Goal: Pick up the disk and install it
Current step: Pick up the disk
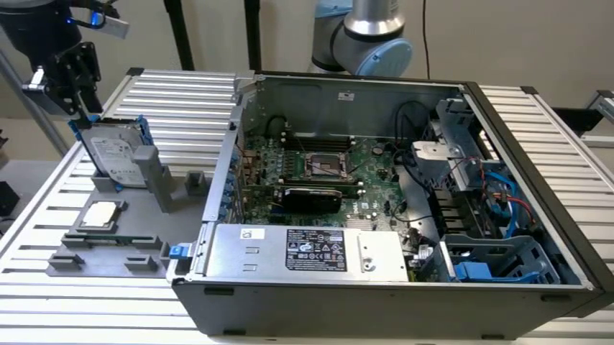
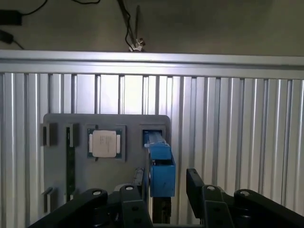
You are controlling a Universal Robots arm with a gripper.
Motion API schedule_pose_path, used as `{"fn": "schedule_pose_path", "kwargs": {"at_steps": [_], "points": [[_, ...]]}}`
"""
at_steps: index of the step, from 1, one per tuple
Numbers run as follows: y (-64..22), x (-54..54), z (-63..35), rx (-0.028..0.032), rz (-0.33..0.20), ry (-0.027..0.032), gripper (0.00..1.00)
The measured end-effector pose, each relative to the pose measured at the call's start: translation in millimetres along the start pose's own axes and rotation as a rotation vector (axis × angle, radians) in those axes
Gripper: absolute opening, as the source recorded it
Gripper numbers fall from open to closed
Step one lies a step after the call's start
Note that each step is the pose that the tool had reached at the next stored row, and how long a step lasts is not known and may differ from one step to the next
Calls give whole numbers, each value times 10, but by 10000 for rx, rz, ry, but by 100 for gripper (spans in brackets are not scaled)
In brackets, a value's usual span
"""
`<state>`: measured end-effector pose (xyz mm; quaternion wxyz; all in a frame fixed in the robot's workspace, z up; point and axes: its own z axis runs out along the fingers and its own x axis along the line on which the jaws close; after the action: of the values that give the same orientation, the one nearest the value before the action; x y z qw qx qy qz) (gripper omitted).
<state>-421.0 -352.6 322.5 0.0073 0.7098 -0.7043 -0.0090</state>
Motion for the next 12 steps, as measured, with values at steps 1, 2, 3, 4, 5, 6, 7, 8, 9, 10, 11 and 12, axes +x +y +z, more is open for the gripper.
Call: {"fn": "schedule_pose_path", "kwargs": {"at_steps": [1,2,3,4,5,6,7,8,9,10,11,12], "points": [[0,0,19,0,14,0,100],[-1,0,37,0,21,0,100],[-1,0,55,1,22,-1,100],[-1,0,74,2,22,-1,100],[-1,1,92,1,22,-1,100],[-1,0,109,0,23,0,100],[-1,0,128,0,23,0,100],[0,1,147,0,23,0,100],[1,2,165,1,23,-1,100],[3,3,183,1,24,-1,100],[5,4,202,1,24,0,100],[7,6,220,1,25,-1,100]]}}
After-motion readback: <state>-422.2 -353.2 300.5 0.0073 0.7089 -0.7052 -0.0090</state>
